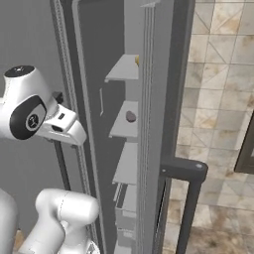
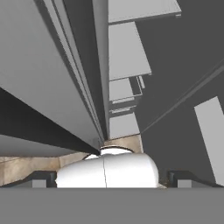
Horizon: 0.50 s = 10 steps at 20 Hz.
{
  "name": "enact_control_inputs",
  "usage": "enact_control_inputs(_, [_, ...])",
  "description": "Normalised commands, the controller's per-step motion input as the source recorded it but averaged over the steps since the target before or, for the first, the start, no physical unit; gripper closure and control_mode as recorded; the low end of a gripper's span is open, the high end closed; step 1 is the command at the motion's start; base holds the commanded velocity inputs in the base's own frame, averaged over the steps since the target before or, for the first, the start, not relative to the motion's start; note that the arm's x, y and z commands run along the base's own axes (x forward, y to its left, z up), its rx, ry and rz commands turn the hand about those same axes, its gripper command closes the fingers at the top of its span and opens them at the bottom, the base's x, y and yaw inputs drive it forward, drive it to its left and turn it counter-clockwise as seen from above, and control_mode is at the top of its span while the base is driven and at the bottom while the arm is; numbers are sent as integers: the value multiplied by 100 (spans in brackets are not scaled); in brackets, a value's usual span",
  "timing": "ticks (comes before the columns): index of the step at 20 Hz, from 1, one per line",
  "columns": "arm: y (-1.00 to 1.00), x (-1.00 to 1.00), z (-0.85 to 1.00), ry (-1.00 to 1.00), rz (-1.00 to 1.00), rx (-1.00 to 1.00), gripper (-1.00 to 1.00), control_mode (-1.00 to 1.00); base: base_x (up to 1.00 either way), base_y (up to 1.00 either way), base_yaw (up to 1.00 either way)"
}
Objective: Take the eggplant and potato out of the freezer and place them in the tupperware container on the counter. Then put the tupperware containing the vegetables back in the freezer.
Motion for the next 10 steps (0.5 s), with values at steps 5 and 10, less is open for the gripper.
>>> enact_control_inputs(5, [0, 0, 0, 0, 0, 0, -100, 100, 38, -39, 0])
enact_control_inputs(10, [0, 0, 0, 0, 0, 0, -100, 100, 19, -53, 0])
